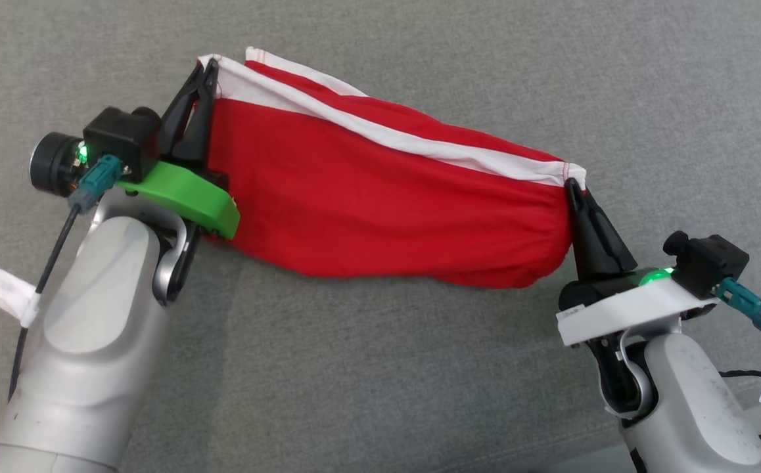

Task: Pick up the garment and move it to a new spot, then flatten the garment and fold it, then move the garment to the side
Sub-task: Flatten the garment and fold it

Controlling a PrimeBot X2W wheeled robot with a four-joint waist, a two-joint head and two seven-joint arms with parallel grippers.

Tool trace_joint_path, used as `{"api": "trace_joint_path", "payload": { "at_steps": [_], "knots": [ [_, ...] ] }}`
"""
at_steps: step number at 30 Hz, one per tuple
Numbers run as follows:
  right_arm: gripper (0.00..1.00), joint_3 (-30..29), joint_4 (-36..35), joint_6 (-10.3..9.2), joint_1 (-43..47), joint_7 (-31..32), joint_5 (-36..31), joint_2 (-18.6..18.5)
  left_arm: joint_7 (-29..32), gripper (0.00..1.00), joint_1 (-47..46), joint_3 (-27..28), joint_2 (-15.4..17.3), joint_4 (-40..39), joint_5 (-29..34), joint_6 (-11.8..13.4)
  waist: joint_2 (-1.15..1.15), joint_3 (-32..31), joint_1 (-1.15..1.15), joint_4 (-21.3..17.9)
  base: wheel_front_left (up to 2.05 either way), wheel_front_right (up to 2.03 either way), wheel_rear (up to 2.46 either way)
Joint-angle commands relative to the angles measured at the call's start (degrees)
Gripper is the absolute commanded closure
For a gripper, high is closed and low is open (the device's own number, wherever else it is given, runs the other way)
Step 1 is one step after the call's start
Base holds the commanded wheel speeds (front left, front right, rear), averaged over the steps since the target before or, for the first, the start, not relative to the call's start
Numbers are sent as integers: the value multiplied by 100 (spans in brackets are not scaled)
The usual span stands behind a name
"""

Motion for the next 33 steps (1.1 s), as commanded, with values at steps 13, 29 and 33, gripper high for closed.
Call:
{"api": "trace_joint_path", "payload": {
  "at_steps": [13,29,33],
  "knots": [
    [100,144,-5,-8,-232,-27,138,-10,5,100,-705,-158,45,646,-62,16,0,407,0,-356,0,0,0],
    [0,-438,-19,-8,103,-27,-524,-11,5,0,204,349,-194,526,-187,15,0,-53,0,-168,0,0,0],
    [0,-631,17,-8,203,-27,-691,-10,4,0,444,128,-207,827,-368,15,0,-169,0,-127,0,0,0]
  ]
}}
